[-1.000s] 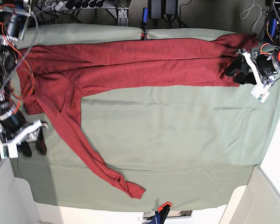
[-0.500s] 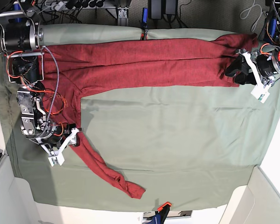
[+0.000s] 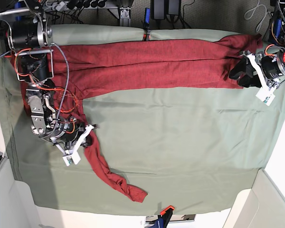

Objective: Fold the T-shirt properly
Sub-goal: 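Release the shirt with the right gripper and move it to the hanging sleeve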

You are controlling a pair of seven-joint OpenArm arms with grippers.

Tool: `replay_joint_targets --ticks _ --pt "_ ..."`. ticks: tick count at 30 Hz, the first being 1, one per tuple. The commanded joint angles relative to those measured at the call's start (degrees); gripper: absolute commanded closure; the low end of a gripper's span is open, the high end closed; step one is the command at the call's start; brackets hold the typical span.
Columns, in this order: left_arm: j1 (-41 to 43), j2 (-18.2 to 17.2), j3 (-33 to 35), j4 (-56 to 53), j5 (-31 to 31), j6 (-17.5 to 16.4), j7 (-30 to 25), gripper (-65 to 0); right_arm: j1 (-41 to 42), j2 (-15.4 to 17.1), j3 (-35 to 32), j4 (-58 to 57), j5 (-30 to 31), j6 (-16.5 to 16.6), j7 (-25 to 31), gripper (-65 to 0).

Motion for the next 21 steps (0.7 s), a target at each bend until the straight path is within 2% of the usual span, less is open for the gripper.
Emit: replay_joint_targets --ticks 1,9,16,21 --pt "-0.96 -1.27 -0.66 0.74 -0.50 -0.10 -1.09 -33.5 1.68 -0.46 0.00 1.27 1.81 2.12 0.63 0.0" --pt "-4.44 -1.27 -0.66 0.74 -0.50 -0.10 -1.25 -33.5 -1.75 -4.24 -0.24 10.99 11.10 4.39 -6.43 0.0" --pt "-7.76 -1.25 -0.63 0.74 -0.66 -0.10 -2.40 -33.5 -10.75 -4.26 -5.92 26.16 18.60 5.49 -13.22 0.0" --pt "-9.57 -1.25 -0.59 0.74 -1.22 -0.10 -2.78 -33.5 -18.36 -3.08 -13.07 36.46 20.35 5.49 -14.60 0.0"
